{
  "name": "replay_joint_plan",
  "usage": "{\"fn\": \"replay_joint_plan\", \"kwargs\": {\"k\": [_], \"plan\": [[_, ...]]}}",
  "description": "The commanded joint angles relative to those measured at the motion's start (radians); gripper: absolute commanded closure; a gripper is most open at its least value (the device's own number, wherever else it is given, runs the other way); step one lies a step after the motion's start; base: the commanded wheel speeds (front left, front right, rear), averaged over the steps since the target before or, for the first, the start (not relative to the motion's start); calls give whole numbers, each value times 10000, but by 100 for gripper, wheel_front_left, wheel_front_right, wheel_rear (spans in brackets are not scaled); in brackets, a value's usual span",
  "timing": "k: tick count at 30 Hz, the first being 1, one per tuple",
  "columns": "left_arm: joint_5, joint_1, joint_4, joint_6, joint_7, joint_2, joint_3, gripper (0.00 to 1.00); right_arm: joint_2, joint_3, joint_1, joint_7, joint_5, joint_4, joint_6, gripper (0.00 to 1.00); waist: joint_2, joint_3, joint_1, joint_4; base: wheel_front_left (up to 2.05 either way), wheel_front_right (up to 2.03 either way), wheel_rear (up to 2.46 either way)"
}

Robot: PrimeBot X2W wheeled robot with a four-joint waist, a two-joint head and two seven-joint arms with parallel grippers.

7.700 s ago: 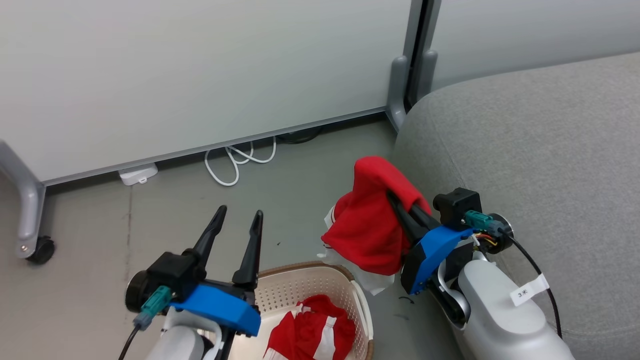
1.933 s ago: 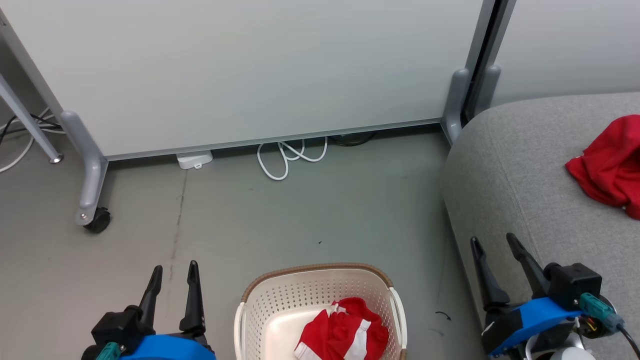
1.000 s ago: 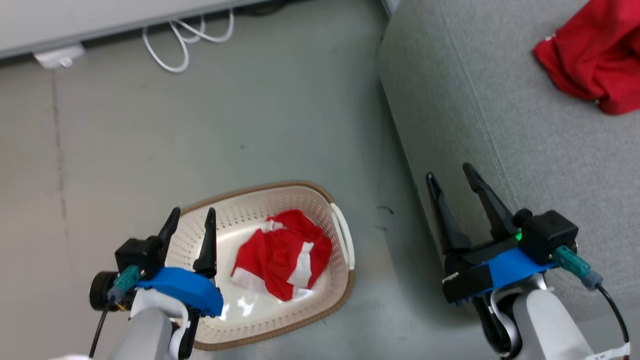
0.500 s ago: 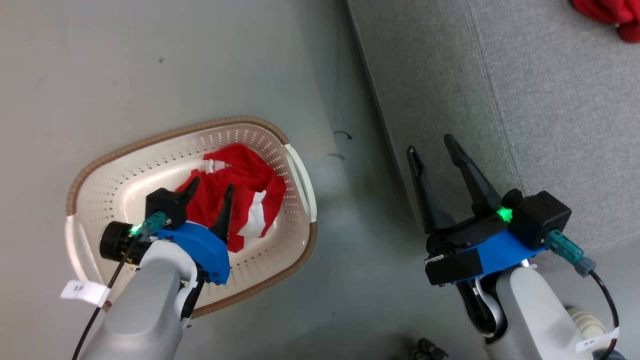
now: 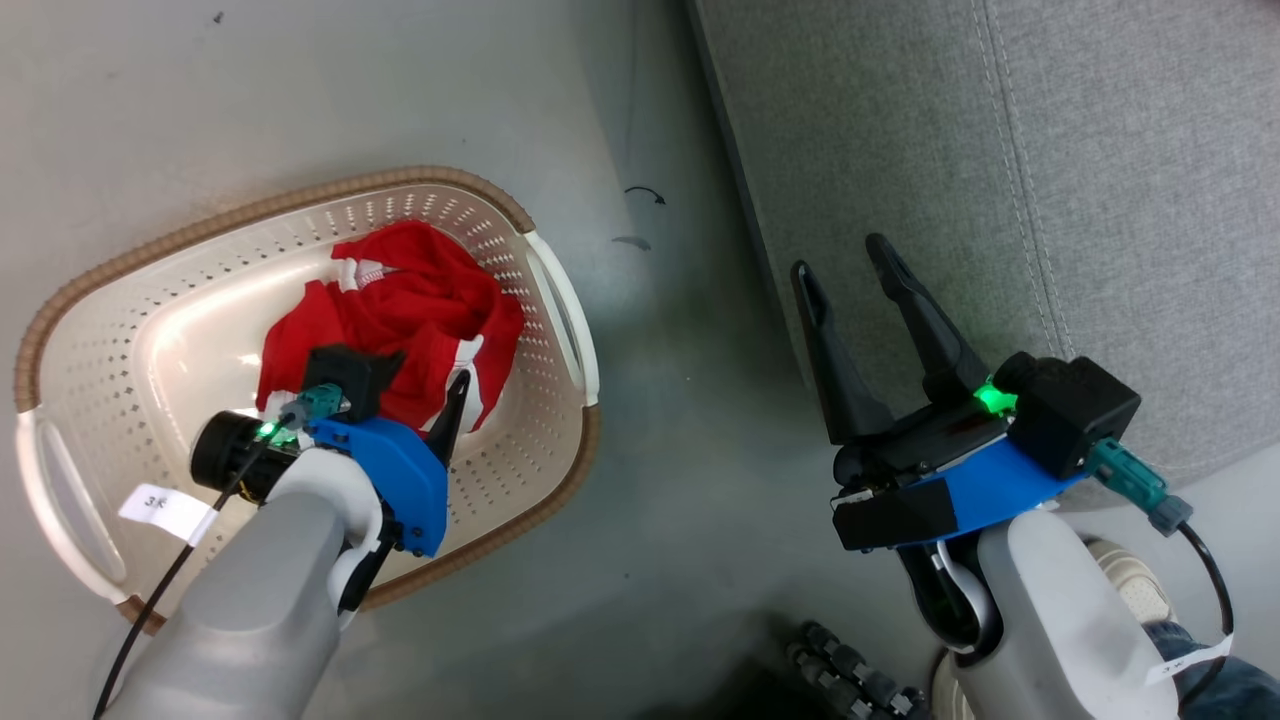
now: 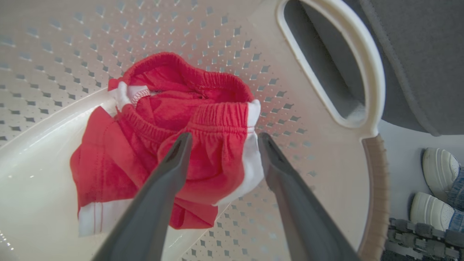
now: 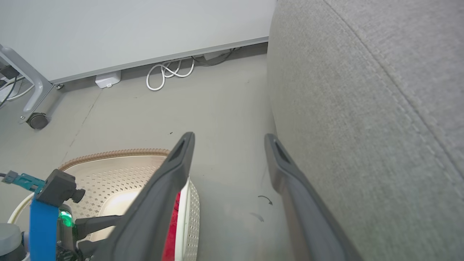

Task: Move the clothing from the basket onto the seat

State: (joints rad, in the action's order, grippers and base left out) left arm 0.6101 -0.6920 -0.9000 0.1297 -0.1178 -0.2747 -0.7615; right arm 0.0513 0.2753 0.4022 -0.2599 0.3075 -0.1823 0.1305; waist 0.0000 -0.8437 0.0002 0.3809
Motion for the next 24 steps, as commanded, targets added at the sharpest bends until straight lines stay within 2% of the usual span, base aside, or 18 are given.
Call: {"fn": "replay_joint_plan", "kwargs": {"k": [1, 12, 13, 14, 16, 17, 24], "plan": [[117, -200, -22, 8, 40, -82, -46, 0, -15, 28, 140, -68, 92, 59, 5, 0, 0, -106, -2, 80, 0, 0, 0], [1295, -657, -483, 8, 769, -349, -1073, 0, -14, 143, 97, -66, 224, 335, 5, 0, 0, -438, -2, 339, 0, 0, 0], [1340, -709, -544, 10, 787, -348, -1135, 5, -14, 140, 79, -67, 227, 343, 5, 0, 0, -440, -2, 336, 0, 0, 0], [1395, -759, -587, 8, 786, -336, -1195, 51, -14, 138, 67, -67, 233, 347, 5, 0, 0, -444, -2, 332, 0, 0, 0], [1486, -820, -669, 10, 747, -314, -1332, 87, -14, 164, 55, -67, 259, 349, 5, 0, 0, -441, -2, 325, 0, 0, 0], [1549, -833, -699, 8, 733, -303, -1393, 100, -14, 183, 61, -67, 267, 345, 5, 0, 0, -434, -2, 322, 0, 0, 0], [1992, -977, -817, 8, 655, -321, -1812, 100, -14, 178, 92, -68, 213, 381, 5, 0, 0, -387, -2, 315, 0, 0, 0]]}}
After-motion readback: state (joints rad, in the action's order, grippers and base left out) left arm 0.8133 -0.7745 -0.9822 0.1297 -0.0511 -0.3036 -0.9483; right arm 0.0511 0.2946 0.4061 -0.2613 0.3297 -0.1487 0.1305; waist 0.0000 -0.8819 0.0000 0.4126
